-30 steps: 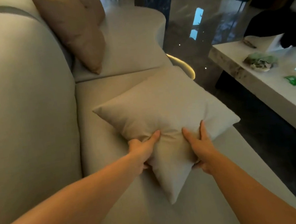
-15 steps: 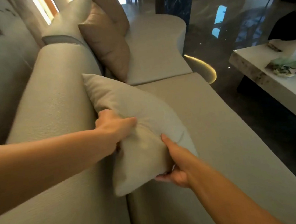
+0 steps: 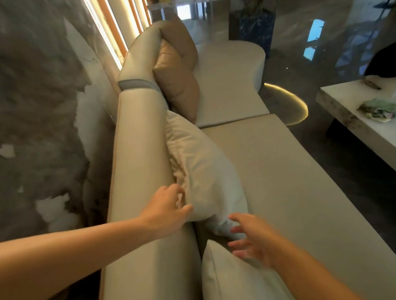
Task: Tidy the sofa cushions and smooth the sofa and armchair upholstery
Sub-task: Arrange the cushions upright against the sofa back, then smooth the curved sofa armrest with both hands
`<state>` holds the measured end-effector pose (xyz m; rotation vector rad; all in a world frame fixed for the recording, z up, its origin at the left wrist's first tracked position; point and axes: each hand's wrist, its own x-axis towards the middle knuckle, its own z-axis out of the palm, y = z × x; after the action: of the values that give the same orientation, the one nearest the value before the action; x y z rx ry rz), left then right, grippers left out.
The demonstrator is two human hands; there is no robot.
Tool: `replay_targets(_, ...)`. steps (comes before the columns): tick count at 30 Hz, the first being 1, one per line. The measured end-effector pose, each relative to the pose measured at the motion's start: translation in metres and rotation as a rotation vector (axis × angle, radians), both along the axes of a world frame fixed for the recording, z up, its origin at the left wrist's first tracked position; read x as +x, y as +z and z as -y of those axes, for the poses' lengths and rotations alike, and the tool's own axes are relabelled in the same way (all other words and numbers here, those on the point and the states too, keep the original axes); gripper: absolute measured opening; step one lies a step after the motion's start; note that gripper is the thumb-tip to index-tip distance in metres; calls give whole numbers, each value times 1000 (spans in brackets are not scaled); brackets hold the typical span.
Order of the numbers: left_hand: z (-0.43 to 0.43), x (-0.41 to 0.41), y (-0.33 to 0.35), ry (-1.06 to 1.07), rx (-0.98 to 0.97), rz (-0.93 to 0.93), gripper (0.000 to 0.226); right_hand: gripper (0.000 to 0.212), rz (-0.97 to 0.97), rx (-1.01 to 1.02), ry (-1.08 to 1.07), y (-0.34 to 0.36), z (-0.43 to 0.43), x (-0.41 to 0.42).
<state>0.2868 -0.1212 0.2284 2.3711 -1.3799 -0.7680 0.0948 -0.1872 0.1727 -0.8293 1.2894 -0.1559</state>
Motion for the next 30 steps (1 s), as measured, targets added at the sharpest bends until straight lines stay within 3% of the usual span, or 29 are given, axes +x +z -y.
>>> replay_targets(2, -29, -11, 15, -28, 88, 74, 44, 8, 15, -240, 89, 22, -31, -11)
replay_targets(5, -74, -42, 41, -24, 264, 194, 52, 34, 41, -525, 319, 56, -75, -34)
replay_targets(8, -127, -97, 76, 36, 362, 271, 56, 53, -76, -699, 503, 80, -105, -86)
replay_targets(13, -231, -222, 96, 50, 460, 241, 57, 63, -341, -753, 833, 94, -160, -216)
replay_targets(18, -331, -336, 77, -59, 552, 205, 64, 57, -598, -670, 1093, 79, -227, -338)
replay_targets(23, -418, -388, 19, -83, 625, 155, 76, 52, -713, -593, 1186, 29, -319, -434)
replay_targets(30, -459, -431, -48, 100, 348, 232, 80, 65, -747, -957, 982, -3, -369, -468)
